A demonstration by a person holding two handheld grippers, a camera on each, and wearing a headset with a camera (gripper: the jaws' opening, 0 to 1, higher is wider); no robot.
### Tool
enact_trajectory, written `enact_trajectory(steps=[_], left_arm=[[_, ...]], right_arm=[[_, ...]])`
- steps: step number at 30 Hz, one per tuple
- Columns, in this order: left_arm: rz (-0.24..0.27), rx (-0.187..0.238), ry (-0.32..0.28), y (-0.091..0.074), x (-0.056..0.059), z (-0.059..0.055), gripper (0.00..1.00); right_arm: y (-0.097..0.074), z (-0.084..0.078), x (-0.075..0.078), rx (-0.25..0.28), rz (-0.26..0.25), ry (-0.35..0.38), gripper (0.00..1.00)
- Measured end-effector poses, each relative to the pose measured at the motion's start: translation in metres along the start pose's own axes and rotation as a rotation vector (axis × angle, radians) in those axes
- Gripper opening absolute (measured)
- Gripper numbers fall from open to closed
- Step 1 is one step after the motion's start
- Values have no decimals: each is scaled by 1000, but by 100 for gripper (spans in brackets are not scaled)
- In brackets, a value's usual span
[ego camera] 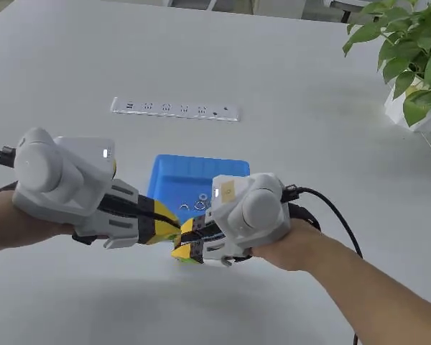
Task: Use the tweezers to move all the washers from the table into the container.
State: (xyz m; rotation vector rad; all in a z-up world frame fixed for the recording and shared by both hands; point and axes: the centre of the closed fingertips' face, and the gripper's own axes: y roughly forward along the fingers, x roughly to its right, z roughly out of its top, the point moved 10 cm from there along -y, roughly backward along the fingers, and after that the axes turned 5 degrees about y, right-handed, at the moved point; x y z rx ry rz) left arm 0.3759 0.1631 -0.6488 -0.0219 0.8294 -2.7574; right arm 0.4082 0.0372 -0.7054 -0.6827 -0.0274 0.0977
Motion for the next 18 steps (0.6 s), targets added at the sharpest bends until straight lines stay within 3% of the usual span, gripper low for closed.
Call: enact_trajectory(steps=[18], left_arm=[[5, -4, -2, 2, 0, 1, 6]], right_arm=[[0, 0, 0, -13, -6, -5, 8]])
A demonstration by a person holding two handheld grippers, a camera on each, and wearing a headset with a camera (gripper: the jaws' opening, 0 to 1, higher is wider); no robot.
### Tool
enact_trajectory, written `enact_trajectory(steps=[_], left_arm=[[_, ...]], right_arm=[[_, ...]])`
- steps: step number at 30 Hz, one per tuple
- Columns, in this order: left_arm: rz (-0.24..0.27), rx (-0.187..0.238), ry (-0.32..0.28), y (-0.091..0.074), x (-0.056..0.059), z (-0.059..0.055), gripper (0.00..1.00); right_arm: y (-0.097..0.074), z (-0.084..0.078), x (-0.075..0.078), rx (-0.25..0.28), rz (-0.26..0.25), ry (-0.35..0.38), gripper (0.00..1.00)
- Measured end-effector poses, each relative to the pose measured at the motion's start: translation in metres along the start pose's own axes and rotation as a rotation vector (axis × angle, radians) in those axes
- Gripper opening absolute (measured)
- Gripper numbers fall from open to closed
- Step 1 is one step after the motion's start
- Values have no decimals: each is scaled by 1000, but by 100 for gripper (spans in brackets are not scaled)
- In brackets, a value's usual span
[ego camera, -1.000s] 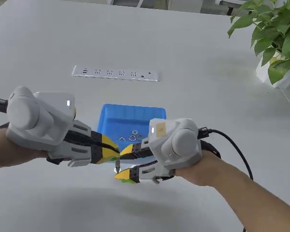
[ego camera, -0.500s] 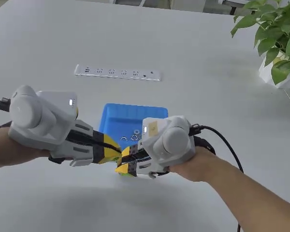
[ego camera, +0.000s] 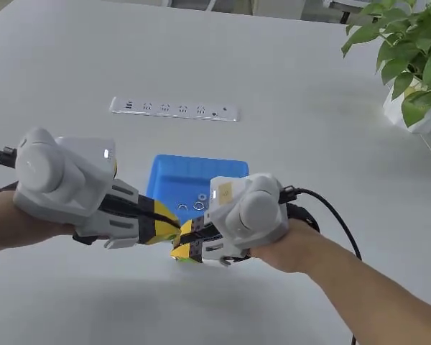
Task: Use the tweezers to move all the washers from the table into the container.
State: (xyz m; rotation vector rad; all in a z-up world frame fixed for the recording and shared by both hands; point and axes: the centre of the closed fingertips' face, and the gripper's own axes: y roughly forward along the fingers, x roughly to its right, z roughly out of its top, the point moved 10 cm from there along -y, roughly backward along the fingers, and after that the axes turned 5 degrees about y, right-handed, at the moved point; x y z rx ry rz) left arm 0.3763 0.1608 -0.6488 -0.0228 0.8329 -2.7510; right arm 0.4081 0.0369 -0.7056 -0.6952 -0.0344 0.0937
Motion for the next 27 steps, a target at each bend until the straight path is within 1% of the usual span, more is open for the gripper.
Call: enact_trajectory(steps=[8, 11, 13, 16, 22, 23, 27], left_arm=[[9, -12, -1, -2, 1, 0, 6], [14, -19, -22, -3, 2, 0, 7], [16, -22, -23, -4, 2, 0, 8], [21, -22, -23, -7, 3, 1, 11], [39, -17, -44, -15, 4, 2, 21], [43, -12, -55, -17, 4, 3, 24], [52, -14, -49, -22, 5, 2, 29]], right_arm=[[1, 1, 0, -8, 4, -8, 8], [1, 2, 0, -9, 10, -11, 8], [1, 3, 0, -14, 15, -13, 8], [1, 3, 0, -18, 20, -17, 8], [0, 7, -1, -11, 21, -14, 8], [-1, 8, -2, -11, 24, -13, 8], [-5, 11, -5, -17, 31, -18, 8]])
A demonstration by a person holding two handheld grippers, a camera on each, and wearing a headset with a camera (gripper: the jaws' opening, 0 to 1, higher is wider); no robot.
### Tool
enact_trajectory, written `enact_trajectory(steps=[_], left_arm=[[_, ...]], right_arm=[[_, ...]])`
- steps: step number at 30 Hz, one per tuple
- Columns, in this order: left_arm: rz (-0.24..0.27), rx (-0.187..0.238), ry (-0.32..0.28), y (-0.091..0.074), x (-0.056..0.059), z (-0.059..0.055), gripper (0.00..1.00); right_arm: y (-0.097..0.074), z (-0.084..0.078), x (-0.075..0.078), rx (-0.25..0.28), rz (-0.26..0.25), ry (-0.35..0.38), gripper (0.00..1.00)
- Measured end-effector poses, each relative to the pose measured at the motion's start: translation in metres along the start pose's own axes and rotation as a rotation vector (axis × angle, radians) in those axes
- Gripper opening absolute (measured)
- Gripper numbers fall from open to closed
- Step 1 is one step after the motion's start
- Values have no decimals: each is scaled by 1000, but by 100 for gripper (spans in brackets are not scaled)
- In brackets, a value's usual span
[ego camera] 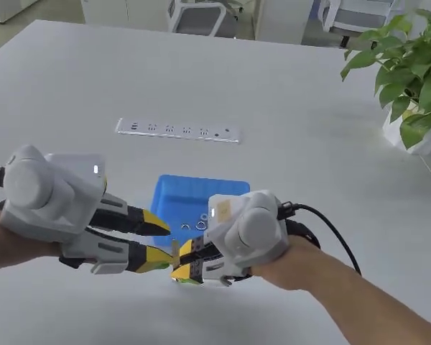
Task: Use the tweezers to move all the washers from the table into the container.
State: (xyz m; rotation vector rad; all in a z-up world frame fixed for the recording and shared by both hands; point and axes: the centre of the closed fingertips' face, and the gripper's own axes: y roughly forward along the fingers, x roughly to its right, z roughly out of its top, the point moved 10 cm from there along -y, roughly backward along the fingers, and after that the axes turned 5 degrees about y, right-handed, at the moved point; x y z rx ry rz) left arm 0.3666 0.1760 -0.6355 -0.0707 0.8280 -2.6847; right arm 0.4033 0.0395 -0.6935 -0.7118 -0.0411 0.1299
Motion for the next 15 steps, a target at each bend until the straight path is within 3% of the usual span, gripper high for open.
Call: enact_trajectory(steps=[4, 15], left_arm=[[11, 4, -17, -6, 1, -2, 40], [28, -2, -55, -12, 14, -13, 55]], right_arm=[[-6, 2, -1, -4, 1, -3, 8], [-33, 17, 2, 14, -11, -11, 8]])
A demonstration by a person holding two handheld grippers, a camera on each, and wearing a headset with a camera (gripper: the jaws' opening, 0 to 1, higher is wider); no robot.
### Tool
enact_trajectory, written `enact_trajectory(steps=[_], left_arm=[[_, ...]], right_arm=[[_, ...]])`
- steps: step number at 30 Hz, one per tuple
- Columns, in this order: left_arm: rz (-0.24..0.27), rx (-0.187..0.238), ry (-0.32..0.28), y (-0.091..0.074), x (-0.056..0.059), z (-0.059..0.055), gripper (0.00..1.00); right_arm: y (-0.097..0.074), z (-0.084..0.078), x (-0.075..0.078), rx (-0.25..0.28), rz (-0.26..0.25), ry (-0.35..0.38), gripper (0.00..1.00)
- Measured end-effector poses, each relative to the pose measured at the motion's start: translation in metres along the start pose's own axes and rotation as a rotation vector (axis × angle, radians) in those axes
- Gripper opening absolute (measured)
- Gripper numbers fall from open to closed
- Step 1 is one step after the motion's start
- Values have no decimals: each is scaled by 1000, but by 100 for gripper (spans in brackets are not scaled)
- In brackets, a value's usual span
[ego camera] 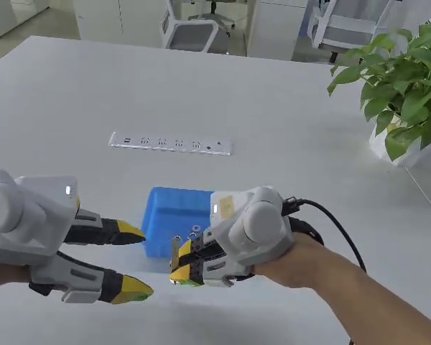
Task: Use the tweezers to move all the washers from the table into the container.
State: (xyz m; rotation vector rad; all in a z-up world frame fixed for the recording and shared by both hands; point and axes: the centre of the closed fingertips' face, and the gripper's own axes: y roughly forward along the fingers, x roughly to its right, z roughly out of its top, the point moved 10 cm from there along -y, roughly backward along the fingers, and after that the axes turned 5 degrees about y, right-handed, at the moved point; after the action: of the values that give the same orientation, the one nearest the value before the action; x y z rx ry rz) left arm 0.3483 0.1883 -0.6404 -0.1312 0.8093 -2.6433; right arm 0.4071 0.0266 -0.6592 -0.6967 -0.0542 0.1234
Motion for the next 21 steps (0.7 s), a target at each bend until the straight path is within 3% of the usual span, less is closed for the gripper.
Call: enact_trajectory(steps=[12, 21], left_arm=[[40, 54, -61, -9, 7, 4, 77], [72, 79, -91, -14, 11, 3, 84]], right_arm=[[-30, 25, 17, 42, -26, -31, 8], [-40, 31, 38, 58, -65, -55, 9]])
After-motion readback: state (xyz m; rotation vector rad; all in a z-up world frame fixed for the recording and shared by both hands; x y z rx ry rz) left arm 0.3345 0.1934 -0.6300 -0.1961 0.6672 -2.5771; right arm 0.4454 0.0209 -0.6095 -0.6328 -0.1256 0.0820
